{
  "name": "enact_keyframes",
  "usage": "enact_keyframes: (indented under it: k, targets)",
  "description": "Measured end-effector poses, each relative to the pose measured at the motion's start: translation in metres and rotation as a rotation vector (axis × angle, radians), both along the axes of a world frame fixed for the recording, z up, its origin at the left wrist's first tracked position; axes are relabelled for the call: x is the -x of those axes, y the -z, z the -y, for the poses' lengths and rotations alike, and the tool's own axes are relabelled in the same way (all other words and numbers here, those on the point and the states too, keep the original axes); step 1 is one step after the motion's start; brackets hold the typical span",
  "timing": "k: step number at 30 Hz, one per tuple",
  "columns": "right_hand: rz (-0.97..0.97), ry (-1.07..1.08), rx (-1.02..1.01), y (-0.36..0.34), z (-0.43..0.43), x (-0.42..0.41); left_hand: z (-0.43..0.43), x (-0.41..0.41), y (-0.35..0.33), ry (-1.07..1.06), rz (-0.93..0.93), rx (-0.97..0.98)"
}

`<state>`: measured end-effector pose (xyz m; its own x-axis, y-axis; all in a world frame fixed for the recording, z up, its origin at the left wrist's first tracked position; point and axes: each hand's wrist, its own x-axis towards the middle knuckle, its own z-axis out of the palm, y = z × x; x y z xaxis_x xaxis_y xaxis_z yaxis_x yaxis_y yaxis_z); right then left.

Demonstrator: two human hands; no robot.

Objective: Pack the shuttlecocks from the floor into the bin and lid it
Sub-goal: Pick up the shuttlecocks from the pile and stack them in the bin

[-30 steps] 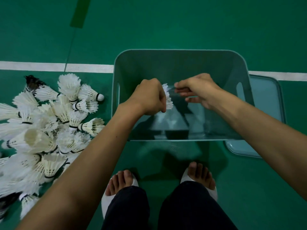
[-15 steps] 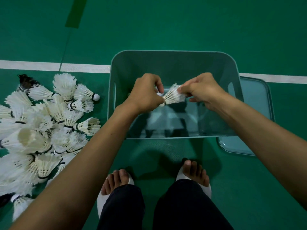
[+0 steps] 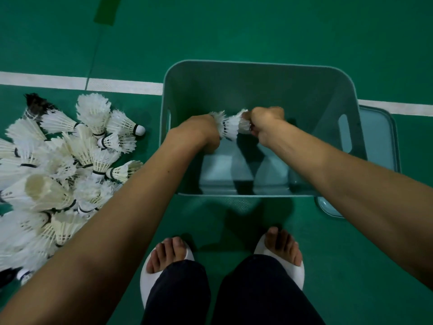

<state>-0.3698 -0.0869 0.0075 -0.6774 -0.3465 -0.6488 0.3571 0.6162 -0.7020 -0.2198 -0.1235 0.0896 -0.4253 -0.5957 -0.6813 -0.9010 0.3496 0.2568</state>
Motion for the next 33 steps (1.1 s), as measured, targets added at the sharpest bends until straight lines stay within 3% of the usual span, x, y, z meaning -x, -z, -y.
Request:
enact_keyframes:
  k: [7, 18, 24, 27, 30, 33]
  targets:
    - [0.116, 0.188, 0.027, -0.001, 0.000, -0.002, 0.000, 0.000, 0.008, -0.026, -0.066, 0.036]
    - [-0.002, -0.026, -0.064, -0.004, -0.007, -0.005, 0.001, 0.000, 0.009, -0.043, -0.073, 0.065]
    - [-0.250, -0.162, -0.129, -0.049, -0.030, -0.004, -0.007, -0.011, -0.015, 0.005, -0.089, 0.177]
    - [-0.512, -0.266, -0.120, -0.084, -0.049, -0.018, -0.017, -0.029, -0.038, 0.026, -0.155, 0.306]
    - [-0.696, -0.325, 0.048, -0.114, -0.062, -0.052, -0.032, -0.057, -0.057, 0.033, -0.351, 0.531]
    - [-0.790, -0.409, 0.240, -0.143, -0.067, -0.102, -0.046, -0.099, -0.067, -0.137, -0.613, 0.693]
